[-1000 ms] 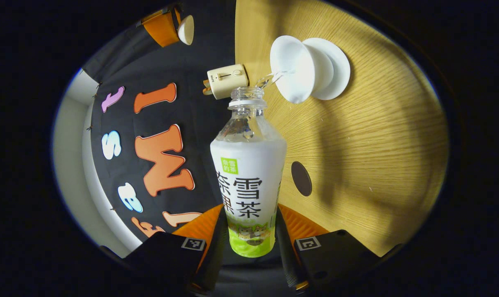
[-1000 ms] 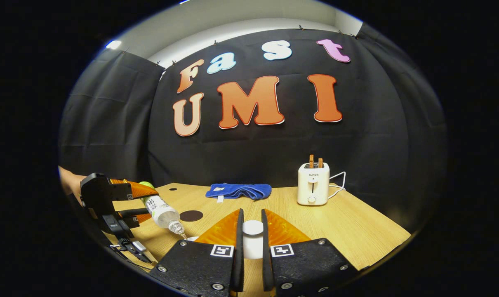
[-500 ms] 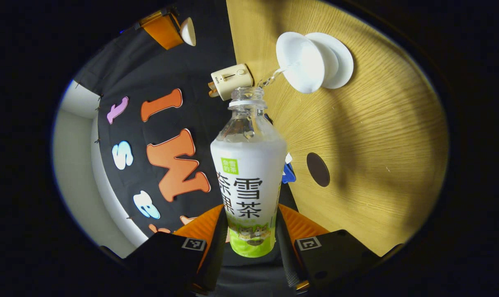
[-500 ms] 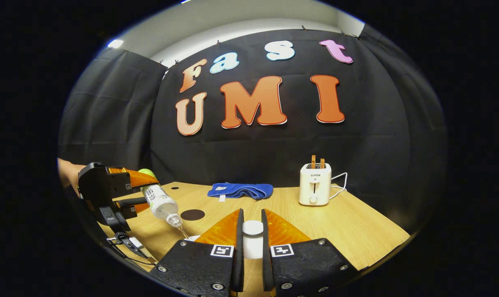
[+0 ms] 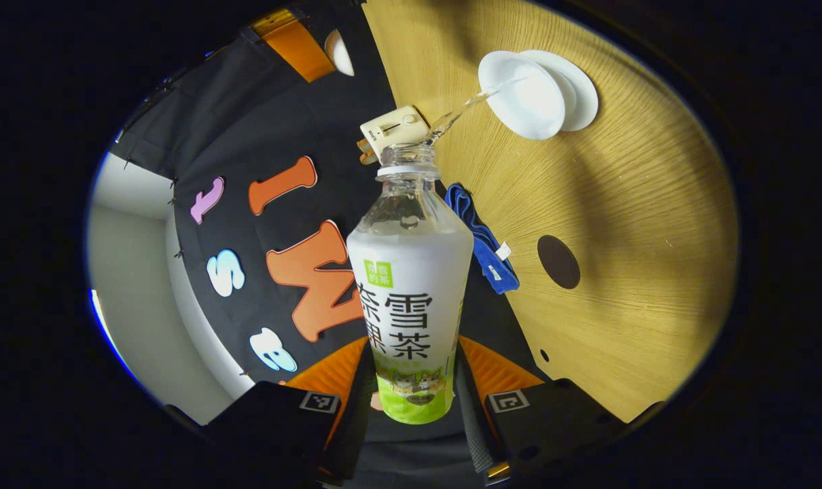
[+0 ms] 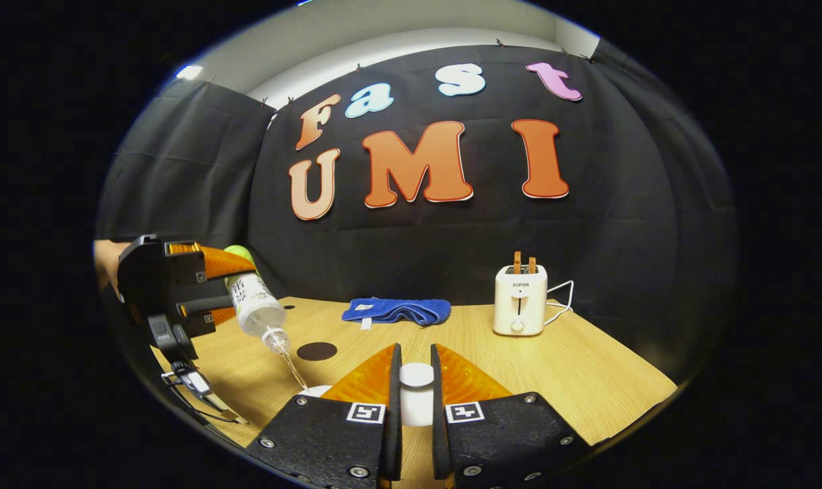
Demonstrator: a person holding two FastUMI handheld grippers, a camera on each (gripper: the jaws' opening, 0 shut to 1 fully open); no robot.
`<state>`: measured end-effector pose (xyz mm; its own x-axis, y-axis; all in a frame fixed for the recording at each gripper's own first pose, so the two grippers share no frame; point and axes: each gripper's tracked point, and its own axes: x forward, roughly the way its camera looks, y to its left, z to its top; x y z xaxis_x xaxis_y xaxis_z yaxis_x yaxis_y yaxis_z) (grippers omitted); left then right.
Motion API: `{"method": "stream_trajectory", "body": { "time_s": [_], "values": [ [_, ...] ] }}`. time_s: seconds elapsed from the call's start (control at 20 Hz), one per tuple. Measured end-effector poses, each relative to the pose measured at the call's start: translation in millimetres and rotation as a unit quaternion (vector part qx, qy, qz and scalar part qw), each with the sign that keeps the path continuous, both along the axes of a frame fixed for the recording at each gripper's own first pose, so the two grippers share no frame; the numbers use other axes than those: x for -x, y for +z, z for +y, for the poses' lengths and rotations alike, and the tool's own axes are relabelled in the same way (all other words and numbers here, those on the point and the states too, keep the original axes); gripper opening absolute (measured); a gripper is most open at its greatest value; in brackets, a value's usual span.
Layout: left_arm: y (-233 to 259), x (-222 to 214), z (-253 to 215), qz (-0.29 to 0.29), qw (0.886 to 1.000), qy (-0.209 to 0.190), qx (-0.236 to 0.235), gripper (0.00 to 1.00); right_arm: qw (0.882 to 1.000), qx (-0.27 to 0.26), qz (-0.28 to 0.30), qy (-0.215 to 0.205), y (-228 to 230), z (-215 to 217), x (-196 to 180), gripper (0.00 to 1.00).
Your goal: Open the teacup lid with one hand, grasp the water bottle and pour water into the teacup with the other hand; after pouring, place the water bottle on the coaster and then close the teacup lid.
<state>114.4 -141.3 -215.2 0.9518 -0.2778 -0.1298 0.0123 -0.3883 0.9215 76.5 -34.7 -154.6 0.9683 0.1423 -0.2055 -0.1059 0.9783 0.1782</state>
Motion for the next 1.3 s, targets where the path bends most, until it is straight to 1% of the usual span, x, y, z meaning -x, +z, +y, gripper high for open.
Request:
{"method": "stream_trajectory", "body": {
  "time_s": [0.2, 0.25, 0.3, 0.35, 0.5, 0.6, 0.65, 0.7, 0.75, 1.0, 1.05, 1.1, 1.15, 1.2, 1.3],
  "values": [
    [4.7, -0.6, -1.5, -0.016, 1.0, -0.007, -0.021, 0.65, 1.0, 0.0, -0.002, 0.005, 1.8, 3.9, -0.8, 0.18],
    [6.2, -0.1, -1.6, -0.018, 0.999, -0.007, -0.027, 0.62, 1.0, 0.0, -0.003, 0.006, 1.8, 5.0, -1.0, 0.18],
    [6.0, 0.7, -3.1, -0.02, 0.999, -0.01, -0.03, 0.65, 1.0, 0.0, -0.003, 0.007, 2.2, 5.3, -1.6, 0.18],
    [6.3, 1.6, -4.1, -0.02, 0.999, -0.012, -0.032, 0.63, 1.0, 0.001, -0.002, 0.008, 1.6, 5.8, -1.8, 0.18],
    [4.5, 4.0, -7.4, -0.022, 0.999, -0.021, -0.042, 0.65, 1.0, 0.002, -0.001, 0.009, 0.6, 6.4, -2.1, 0.18],
    [-2.2, 4.7, -14.0, -0.023, 0.998, -0.029, -0.048, 0.65, 1.0, 0.004, 0.002, 0.014, -1.8, 8.4, -1.9, 0.18],
    [-6.9, 3.4, -16.8, -0.021, 0.998, -0.031, -0.05, 0.63, 1.0, 0.008, 0.006, 0.015, -5.6, 8.6, -1.3, 0.18],
    [-10.5, 3.4, -19.8, -0.023, 0.998, -0.035, -0.053, 0.65, 1.0, 0.009, 0.007, 0.015, -6.6, 8.0, -1.5, 0.18],
    [-12.4, 4.4, -24.2, -0.024, 0.997, -0.038, -0.057, 0.63, 1.0, 0.01, 0.008, 0.017, -7.4, 9.7, -1.1, 0.18],
    [-24.0, 3.9, -40.4, -0.028, 0.995, -0.054, -0.075, 0.63, 1.0, 0.011, 0.008, 0.02, -9.4, 12.0, -0.2, 0.18],
    [-26.2, 3.4, -42.4, -0.027, 0.995, -0.054, -0.077, 0.63, 1.0, 0.01, 0.008, 0.021, -9.7, 12.3, -0.4, 0.18],
    [-29.0, 4.3, -44.2, -0.025, 0.995, -0.057, -0.077, 0.65, 1.0, 0.01, 0.009, 0.021, -10.8, 11.9, -0.1, 0.18],
    [-32.0, 5.6, -47.5, -0.024, 0.995, -0.06, -0.077, 0.65, 1.0, 0.011, 0.01, 0.022, -11.9, 11.9, -0.1, 0.18],
    [-35.3, 7.5, -49.0, -0.023, 0.995, -0.061, -0.076, 0.63, 1.0, 0.011, 0.011, 0.023, -13.0, 12.1, 0.0, 0.18],
    [-42.0, 9.2, -52.1, -0.019, 0.995, -0.065, -0.075, 0.63, 1.0, 0.01, 0.013, 0.025, -15.2, 13.2, -0.6, 0.18]
  ]
}}
